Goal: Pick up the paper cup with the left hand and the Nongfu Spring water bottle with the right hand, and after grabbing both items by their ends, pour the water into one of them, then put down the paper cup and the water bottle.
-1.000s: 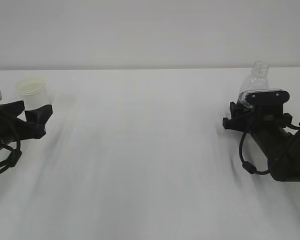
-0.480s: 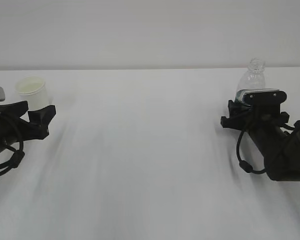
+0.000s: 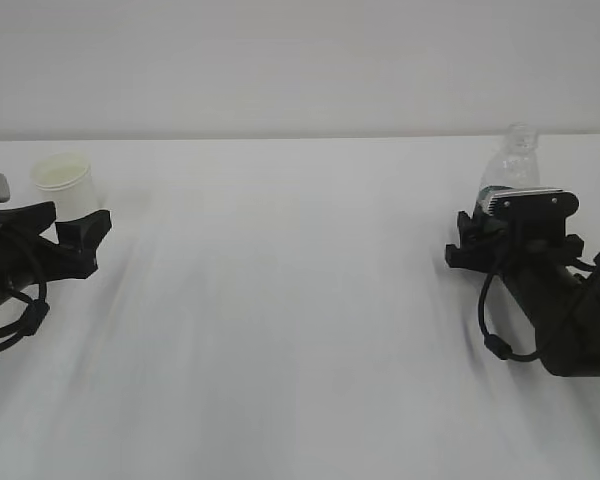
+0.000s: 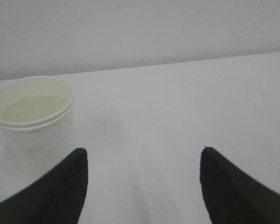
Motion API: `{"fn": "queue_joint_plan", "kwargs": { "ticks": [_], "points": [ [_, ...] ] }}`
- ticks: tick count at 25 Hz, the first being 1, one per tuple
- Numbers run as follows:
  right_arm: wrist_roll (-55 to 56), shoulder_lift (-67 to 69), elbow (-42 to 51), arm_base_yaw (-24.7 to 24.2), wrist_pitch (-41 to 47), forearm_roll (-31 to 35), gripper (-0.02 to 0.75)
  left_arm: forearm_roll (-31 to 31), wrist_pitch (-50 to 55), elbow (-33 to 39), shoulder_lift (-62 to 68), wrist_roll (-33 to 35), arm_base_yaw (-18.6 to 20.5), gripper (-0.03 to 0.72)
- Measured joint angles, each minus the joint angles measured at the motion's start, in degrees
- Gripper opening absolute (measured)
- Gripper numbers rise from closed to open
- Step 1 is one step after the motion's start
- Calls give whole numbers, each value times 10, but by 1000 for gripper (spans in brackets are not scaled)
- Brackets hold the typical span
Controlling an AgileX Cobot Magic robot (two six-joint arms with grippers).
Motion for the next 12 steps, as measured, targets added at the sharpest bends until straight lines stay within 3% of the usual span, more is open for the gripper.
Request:
{"fn": "queue_joint_plan", "kwargs": {
  "ticks": [12],
  "points": [
    [42, -37, 49, 0, 16, -9, 563, 1, 0, 0, -1, 0, 0, 526]
  ]
}}
